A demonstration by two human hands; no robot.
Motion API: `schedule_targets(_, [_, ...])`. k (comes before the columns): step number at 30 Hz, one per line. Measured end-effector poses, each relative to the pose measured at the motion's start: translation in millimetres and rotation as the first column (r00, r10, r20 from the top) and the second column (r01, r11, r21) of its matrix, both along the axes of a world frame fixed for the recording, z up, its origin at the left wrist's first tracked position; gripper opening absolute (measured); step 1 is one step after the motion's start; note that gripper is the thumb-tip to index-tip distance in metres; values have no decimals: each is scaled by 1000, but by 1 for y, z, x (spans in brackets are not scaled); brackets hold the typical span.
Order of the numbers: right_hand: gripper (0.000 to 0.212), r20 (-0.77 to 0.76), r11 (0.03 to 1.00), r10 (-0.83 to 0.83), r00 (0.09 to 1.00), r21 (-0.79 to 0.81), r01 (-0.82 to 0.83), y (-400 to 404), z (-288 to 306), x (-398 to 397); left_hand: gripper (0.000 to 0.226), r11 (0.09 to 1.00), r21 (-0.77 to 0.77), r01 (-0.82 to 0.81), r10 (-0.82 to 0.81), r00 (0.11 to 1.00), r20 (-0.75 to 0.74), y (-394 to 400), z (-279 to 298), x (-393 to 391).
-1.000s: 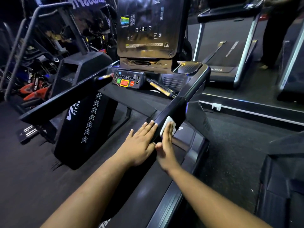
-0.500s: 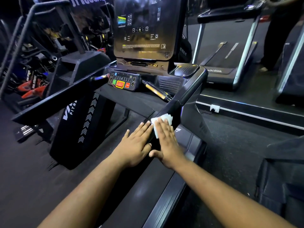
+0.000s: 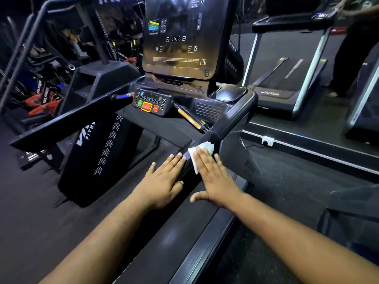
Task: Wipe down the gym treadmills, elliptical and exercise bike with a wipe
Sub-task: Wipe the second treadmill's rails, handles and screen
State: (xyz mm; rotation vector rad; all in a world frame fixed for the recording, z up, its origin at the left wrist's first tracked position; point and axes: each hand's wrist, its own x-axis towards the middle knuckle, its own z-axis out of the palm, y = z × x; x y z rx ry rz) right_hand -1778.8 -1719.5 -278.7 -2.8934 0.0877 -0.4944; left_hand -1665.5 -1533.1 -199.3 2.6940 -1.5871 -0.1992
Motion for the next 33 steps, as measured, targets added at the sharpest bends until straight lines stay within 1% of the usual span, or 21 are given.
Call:
schedule_targets(2, [127, 12, 998, 5, 1000, -62, -4, -17, 0, 2, 73, 1000, 2, 4, -4, 1000, 8, -4, 0, 0])
schedule_targets(4, [129, -15, 998, -64, 998, -11, 64, -42, 10, 12, 72, 1000, 7, 7, -7, 1000, 12, -12, 1, -1])
schedule_targets(6, [133, -77, 985, -158, 984, 62, 163, -62, 22, 21, 71, 1000, -7, 10, -9, 1000, 13, -21, 1, -1])
schedule_targets(8, [135, -89, 971, -199, 976, 116, 209, -67, 26, 26, 71, 1000, -25, 8, -8, 1000, 7, -29, 1, 0])
schedule_targets(13, [137, -85, 971, -145, 986, 178, 158, -27, 2, 9, 71, 999, -28, 17, -17, 1000, -6, -40, -1, 5])
schedule_targets(15, [134, -86, 979, -139, 987, 141, 150, -29, -1, 6, 71, 999, -37, 19, -20, 1000, -10, -44, 1, 5])
schedule_targets(17, [127, -77, 977, -179, 981, 100, 187, -43, 4, 6, 71, 999, -44, 27, -27, 1000, 2, -52, 1, 4])
schedule_targets(18, [125, -87, 973, -196, 977, 107, 205, -51, 9, 7, 71, 999, -45, 25, -25, 1000, 0, -57, 2, 4])
schedule_targets(19, [124, -98, 965, -217, 971, 129, 228, -56, 14, 9, 70, 999, -46, 27, -27, 1000, -1, -60, 3, 4])
schedule_targets(21, [130, -107, 946, -249, 962, 185, 266, -57, 23, 13, 70, 998, -54, 38, -38, 999, 1, -66, 3, 6])
schedule_targets(23, [134, -122, 939, -237, 964, 225, 260, -47, 24, 12, 70, 998, -46, 51, -52, 998, -17, -70, 4, 8])
schedule_targets(24, [133, -124, 940, -225, 966, 233, 249, -42, 23, 10, 70, 998, -43, 56, -57, 998, -21, -71, 4, 8])
schedule_targets(27, [127, -136, 962, -180, 974, 182, 203, -38, 17, -3, 70, 997, -53, 62, -64, 998, -28, -72, 3, 9])
schedule_targets(30, [129, -165, 975, -212, 963, 37, 220, -55, 20, -5, 70, 996, -60, 72, -73, 997, -19, -71, 1, 12])
schedule_targets(31, [130, -175, 968, -239, 955, 28, 248, -63, 22, -2, 70, 995, -60, 75, -76, 997, -16, -71, 1, 12])
schedule_targets(33, [133, -192, 947, -293, 937, 73, 312, -74, 29, 6, 70, 995, -62, 80, -80, 997, -12, -71, 1, 12])
